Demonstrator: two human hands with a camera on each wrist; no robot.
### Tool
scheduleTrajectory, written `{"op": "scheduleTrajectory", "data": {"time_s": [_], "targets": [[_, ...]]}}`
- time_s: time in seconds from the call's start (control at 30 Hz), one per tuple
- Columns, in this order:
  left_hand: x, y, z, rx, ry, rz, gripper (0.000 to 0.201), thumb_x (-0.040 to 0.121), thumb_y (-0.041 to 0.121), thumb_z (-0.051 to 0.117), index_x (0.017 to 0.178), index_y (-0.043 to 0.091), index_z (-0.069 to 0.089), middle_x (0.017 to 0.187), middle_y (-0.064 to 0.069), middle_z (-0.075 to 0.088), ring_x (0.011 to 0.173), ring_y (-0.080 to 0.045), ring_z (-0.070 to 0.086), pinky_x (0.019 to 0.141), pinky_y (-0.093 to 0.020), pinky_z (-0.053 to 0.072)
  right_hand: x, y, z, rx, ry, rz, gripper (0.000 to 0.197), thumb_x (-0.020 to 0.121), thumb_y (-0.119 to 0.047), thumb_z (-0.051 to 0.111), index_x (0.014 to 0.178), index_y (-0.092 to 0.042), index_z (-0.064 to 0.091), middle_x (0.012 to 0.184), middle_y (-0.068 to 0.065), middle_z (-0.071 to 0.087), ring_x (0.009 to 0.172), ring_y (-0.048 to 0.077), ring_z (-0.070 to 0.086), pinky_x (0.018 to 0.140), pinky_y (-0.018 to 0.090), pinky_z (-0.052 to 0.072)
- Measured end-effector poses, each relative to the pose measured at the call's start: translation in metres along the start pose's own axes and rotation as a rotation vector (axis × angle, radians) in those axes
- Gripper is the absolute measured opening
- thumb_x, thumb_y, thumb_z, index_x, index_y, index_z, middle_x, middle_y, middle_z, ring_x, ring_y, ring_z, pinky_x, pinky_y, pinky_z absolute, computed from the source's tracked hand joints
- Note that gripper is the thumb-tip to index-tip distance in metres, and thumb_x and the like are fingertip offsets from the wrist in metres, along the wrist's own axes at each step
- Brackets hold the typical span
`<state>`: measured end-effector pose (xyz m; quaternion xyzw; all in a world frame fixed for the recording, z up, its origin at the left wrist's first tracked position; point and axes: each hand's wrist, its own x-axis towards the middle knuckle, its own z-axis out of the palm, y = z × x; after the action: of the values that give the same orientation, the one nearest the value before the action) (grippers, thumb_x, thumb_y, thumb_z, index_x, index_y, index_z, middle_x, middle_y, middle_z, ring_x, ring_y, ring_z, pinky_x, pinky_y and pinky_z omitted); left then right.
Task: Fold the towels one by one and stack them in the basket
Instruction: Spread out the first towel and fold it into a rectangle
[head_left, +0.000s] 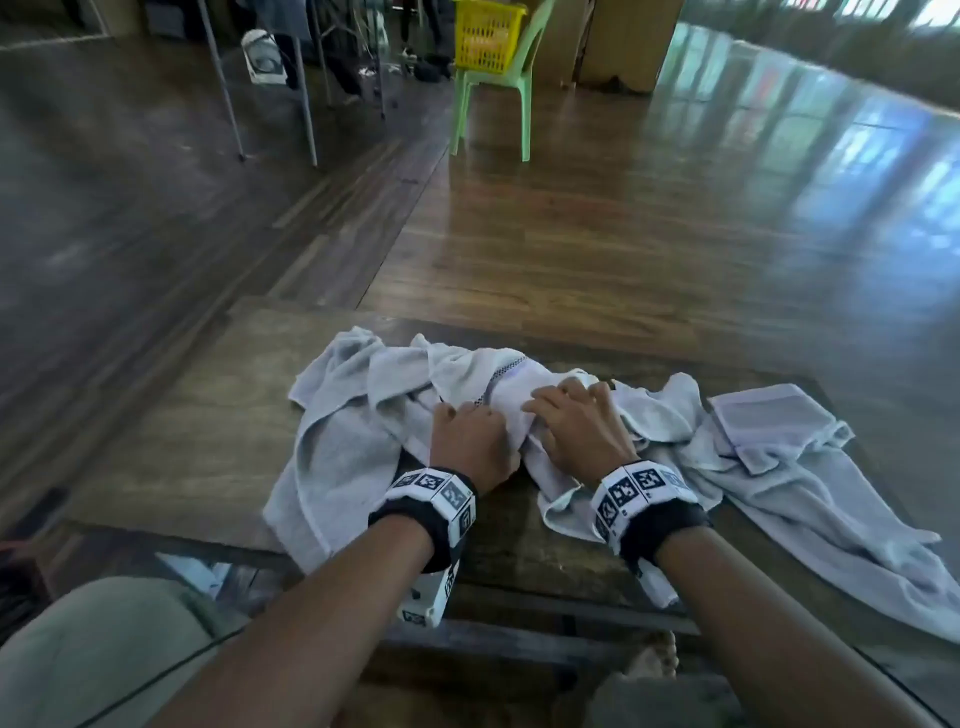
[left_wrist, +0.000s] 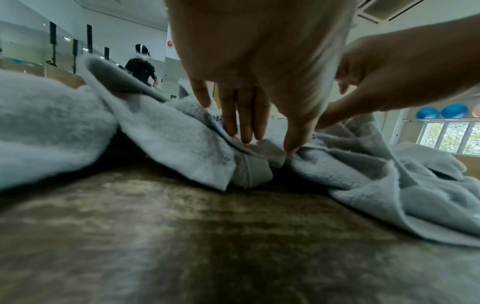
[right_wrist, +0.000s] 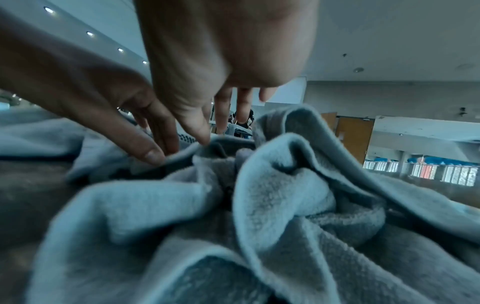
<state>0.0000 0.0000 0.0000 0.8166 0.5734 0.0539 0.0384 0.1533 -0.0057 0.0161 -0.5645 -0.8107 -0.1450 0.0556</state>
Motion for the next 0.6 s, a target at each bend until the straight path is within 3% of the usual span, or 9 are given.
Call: {"op": "scheduleTrajectory", "data": {"time_s": [0.1, 0.17, 0.27, 0.33, 0.47, 0.6], "targets": [[0.012, 0.001, 0.006, 0.03, 0.046, -0.044, 0.032, 0.075, 0.048, 0.059, 0.091, 0.021, 0.061, 0.095, 0.0, 0.067, 0.101, -0.025, 0.054, 0.089, -0.041, 0.028, 0.013, 0.007, 0.013, -0.108, 0.041, -0.03, 0.018, 0.068, -0.03, 0.071, 0.085, -0.029, 0.067, 0.083, -0.011, 0.066, 0.085, 0.022, 0.058, 0.072, 0.036, 0.03], [0.016, -0.002, 0.013, 0.01, 0.077, -0.032, 0.024, 0.077, 0.043, 0.058, 0.089, 0.022, 0.06, 0.095, 0.001, 0.067, 0.102, -0.026, 0.052, 0.089, -0.041, 0.027, 0.017, 0.011, 0.016, -0.115, 0.057, -0.015, 0.004, 0.071, -0.031, 0.069, 0.074, -0.029, 0.068, 0.073, -0.011, 0.066, 0.082, 0.021, 0.058, 0.071, 0.036, 0.027], [0.015, -0.008, 0.014, -0.026, 0.131, -0.01, 0.017, 0.079, 0.036, 0.053, 0.077, 0.021, 0.061, 0.084, 0.001, 0.068, 0.095, -0.025, 0.054, 0.087, -0.039, 0.025, 0.016, 0.016, 0.012, -0.091, 0.059, -0.003, 0.01, 0.073, -0.03, 0.063, 0.064, -0.028, 0.068, 0.066, -0.012, 0.066, 0.078, 0.02, 0.058, 0.07, 0.035, 0.026], [0.011, -0.011, 0.006, -0.026, 0.161, 0.0, 0.022, 0.081, 0.034, 0.049, 0.074, 0.019, 0.064, 0.078, 0.0, 0.067, 0.09, -0.024, 0.055, 0.087, -0.039, 0.024, 0.014, 0.016, 0.007, -0.06, 0.063, 0.007, 0.011, 0.074, -0.027, 0.062, 0.065, -0.028, 0.068, 0.068, -0.013, 0.067, 0.079, 0.019, 0.059, 0.071, 0.034, 0.026], [-0.002, -0.02, -0.021, -0.017, 0.264, 0.102, 0.028, 0.085, 0.034, 0.043, 0.079, 0.02, 0.067, 0.077, 0.0, 0.069, 0.087, -0.022, 0.057, 0.087, -0.038, 0.022, 0.01, 0.01, -0.013, 0.061, 0.071, 0.047, 0.025, 0.079, -0.035, 0.041, 0.074, -0.026, 0.064, 0.077, -0.012, 0.067, 0.084, 0.018, 0.057, 0.073, 0.034, 0.025], [-0.017, -0.03, -0.066, 0.047, 0.366, 0.233, 0.041, 0.083, 0.035, 0.028, 0.077, 0.022, 0.067, 0.073, 0.004, 0.068, 0.08, -0.019, 0.058, 0.083, -0.037, 0.026, 0.009, 0.003, -0.051, 0.16, 0.139, 0.064, 0.013, 0.083, -0.03, 0.054, 0.087, -0.023, 0.064, 0.085, -0.007, 0.069, 0.091, 0.018, 0.056, 0.079, 0.032, 0.023]]}}
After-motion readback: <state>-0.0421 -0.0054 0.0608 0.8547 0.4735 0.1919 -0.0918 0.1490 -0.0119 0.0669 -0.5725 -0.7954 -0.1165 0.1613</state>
